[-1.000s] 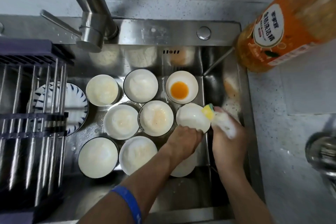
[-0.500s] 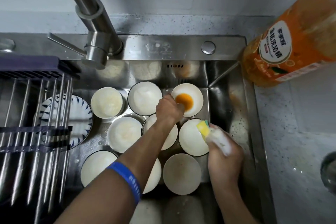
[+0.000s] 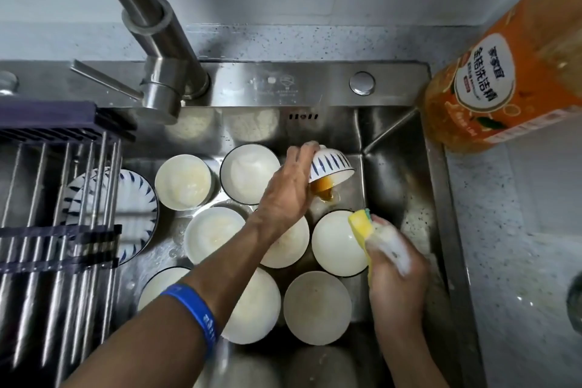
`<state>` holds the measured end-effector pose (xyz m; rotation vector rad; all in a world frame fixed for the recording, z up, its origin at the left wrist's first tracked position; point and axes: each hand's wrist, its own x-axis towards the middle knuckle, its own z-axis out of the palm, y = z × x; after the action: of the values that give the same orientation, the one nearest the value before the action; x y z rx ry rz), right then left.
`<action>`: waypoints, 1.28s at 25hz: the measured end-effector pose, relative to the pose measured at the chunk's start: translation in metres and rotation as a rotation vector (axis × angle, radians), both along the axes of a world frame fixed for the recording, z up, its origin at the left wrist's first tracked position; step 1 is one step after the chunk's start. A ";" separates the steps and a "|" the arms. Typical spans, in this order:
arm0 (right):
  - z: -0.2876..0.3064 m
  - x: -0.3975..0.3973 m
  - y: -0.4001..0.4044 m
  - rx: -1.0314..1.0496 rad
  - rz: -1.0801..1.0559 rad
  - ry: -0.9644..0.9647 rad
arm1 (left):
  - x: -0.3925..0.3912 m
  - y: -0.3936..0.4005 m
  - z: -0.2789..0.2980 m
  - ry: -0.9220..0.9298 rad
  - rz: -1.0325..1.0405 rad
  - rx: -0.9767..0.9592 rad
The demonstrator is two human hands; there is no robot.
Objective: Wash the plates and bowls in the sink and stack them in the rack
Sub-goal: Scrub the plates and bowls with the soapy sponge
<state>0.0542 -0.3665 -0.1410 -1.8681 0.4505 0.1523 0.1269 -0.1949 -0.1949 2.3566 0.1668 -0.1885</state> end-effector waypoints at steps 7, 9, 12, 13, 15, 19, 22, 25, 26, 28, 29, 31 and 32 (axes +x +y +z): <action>0.001 0.018 0.043 -0.233 0.105 -0.185 | -0.019 0.008 0.016 -0.060 0.236 -0.386; -0.009 0.039 0.056 -0.419 0.378 -0.397 | -0.026 0.000 0.036 0.176 0.547 -0.865; -0.010 0.057 0.064 -0.739 0.844 -0.336 | -0.032 0.010 0.042 0.239 0.601 -0.973; -0.005 0.054 0.068 -0.715 0.904 -0.255 | -0.037 0.017 0.042 0.246 0.590 -0.972; 0.004 0.048 0.080 -0.492 0.832 -0.186 | -0.045 0.023 0.044 0.288 0.592 -1.067; 0.021 0.052 0.101 -0.758 0.823 -0.118 | -0.053 0.028 0.053 0.175 0.644 -0.993; 0.034 0.038 0.104 -0.329 0.923 0.040 | -0.061 0.037 0.056 0.168 0.704 -0.948; 0.032 0.031 0.123 -0.377 0.888 -0.109 | -0.071 0.039 0.056 0.167 0.740 -0.968; 0.031 0.028 0.125 -0.430 0.925 -0.165 | -0.072 0.042 0.057 0.151 0.753 -0.964; 0.034 0.022 0.119 -0.416 1.145 -0.208 | -0.070 0.055 0.062 0.121 0.785 -0.921; 0.038 0.017 0.113 -0.506 1.251 -0.264 | -0.069 0.063 0.066 0.131 0.785 -0.893; 0.040 0.010 0.112 -0.851 1.303 -0.315 | -0.068 0.072 0.074 0.176 0.714 -0.834; 0.035 0.007 0.113 -0.950 1.262 -0.334 | -0.069 0.070 0.074 0.170 0.692 -0.818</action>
<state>0.0612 -0.2533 -0.1060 -2.7773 -1.1418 0.5074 0.0576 -0.1251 -0.1213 1.3699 0.8044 -0.0874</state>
